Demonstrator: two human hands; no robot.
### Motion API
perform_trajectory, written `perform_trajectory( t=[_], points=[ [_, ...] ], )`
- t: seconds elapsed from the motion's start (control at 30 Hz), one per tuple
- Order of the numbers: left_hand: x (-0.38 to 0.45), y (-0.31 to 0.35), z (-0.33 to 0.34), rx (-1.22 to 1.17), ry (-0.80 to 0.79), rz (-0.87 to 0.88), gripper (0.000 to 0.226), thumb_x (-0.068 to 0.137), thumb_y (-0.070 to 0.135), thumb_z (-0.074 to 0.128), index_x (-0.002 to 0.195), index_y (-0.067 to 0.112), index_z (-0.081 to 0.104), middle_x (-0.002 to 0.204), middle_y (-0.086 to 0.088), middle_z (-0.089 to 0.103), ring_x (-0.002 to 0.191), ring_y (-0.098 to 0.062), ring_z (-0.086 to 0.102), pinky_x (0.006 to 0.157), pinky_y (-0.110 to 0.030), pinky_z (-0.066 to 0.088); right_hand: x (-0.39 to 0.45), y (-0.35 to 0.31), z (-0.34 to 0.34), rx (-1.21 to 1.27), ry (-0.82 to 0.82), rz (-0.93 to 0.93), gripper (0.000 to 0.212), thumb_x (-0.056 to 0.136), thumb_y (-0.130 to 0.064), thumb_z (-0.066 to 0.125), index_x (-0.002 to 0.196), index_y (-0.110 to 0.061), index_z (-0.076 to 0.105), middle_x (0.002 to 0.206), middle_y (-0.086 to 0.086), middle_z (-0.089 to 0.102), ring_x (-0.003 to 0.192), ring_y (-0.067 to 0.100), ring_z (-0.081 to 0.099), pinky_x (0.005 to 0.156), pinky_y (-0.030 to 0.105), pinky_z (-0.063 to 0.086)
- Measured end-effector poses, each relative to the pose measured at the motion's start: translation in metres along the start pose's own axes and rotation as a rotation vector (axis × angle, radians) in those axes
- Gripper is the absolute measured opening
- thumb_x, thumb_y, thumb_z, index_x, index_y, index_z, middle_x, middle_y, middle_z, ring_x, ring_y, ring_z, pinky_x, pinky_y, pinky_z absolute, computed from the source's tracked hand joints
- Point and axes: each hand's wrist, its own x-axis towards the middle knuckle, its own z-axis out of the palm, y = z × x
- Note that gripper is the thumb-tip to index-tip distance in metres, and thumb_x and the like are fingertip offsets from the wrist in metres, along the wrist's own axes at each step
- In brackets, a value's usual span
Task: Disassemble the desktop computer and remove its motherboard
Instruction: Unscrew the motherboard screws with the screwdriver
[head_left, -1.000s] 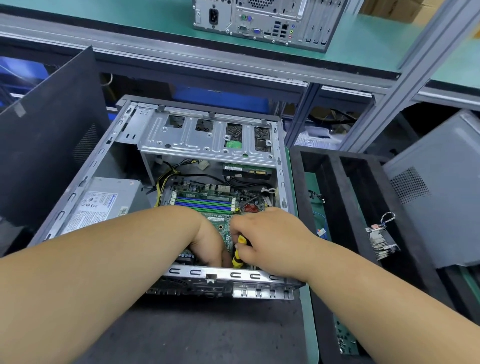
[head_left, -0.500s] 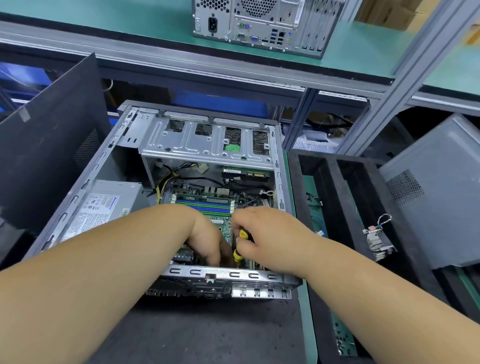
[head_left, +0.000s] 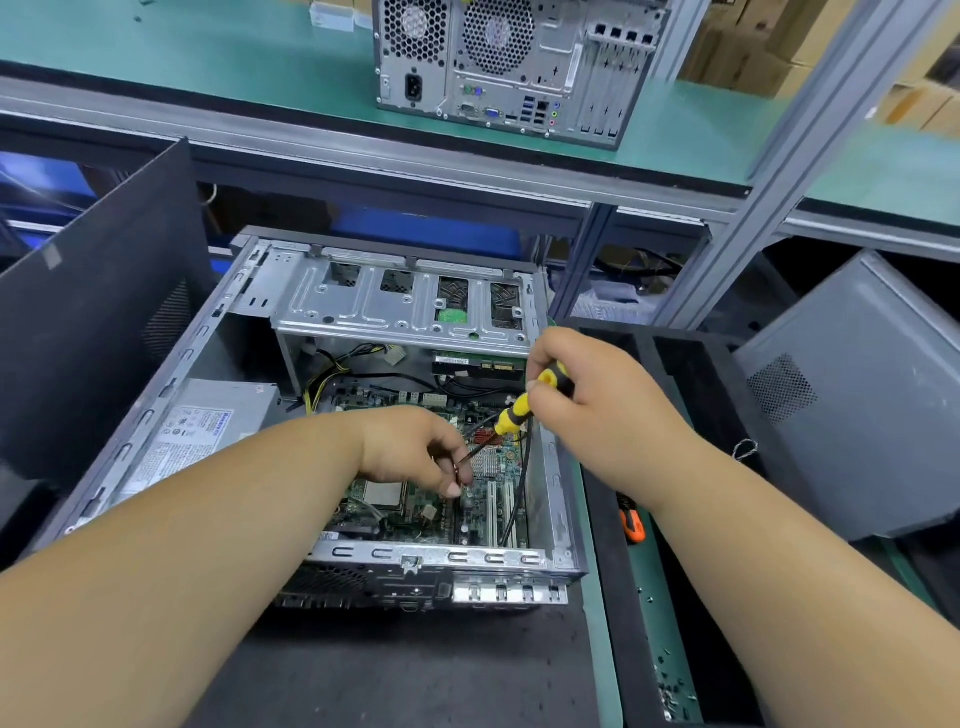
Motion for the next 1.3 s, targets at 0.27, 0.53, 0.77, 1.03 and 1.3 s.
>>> perform_trajectory(
  t=[0.27,0.53,0.77,1.03,1.3],
  points=[
    [0.000,0.001,-0.002,0.006,0.148,0.060,0.007,0.085,0.030,0.071,0.080,0.026,0.074,0.078,0.012,0.074,0.070,-0.003,0.061,0.073,-0.021,0.048,-0.011,0.007,0.003,-0.001,0.079,0.001,0.009,0.089,-0.026,0.051,0.082,-0.030,0.048,0.063,-0.004,0.048,0.052,0.010,0.039,0.049,0.030,0.035],
    [-0.010,0.049,0.005,-0.089,0.462,0.187,0.026,0.095,0.041,0.054,0.080,0.032,0.073,0.075,0.010,0.070,0.073,-0.004,0.063,0.075,-0.026,0.049,-0.030,0.032,-0.032,0.259,0.591,0.106,0.010,0.090,-0.020,0.051,0.082,-0.026,0.051,0.057,-0.012,0.044,0.047,0.005,0.033,0.041,0.015,0.026],
    [0.018,0.156,0.057,0.428,0.372,0.322,0.048,0.091,0.057,0.047,0.062,0.019,0.048,0.060,-0.002,0.052,0.056,-0.014,0.050,0.059,-0.030,0.046,-0.066,0.065,-0.069,0.348,0.808,0.296,0.007,0.093,-0.020,0.050,0.086,-0.022,0.052,0.056,-0.016,0.049,0.042,0.003,0.039,0.041,0.017,0.032],
    [0.060,0.183,0.096,0.319,0.416,0.300,0.022,0.080,0.046,0.069,0.096,0.033,0.061,0.076,0.011,0.060,0.069,-0.002,0.053,0.072,-0.033,0.052,-0.091,0.090,-0.084,0.391,0.770,0.359,0.005,0.092,-0.022,0.048,0.088,-0.023,0.050,0.050,-0.014,0.044,0.041,0.004,0.035,0.038,0.013,0.028],
    [0.011,0.134,0.054,0.096,0.679,0.259,0.006,0.087,0.027,0.063,0.083,0.031,0.062,0.070,0.017,0.058,0.064,-0.002,0.052,0.066,-0.023,0.045,-0.073,0.074,-0.069,0.425,0.592,0.204,0.010,0.091,-0.023,0.051,0.085,-0.030,0.054,0.056,-0.015,0.044,0.046,0.003,0.035,0.039,0.012,0.028]
  ],
)
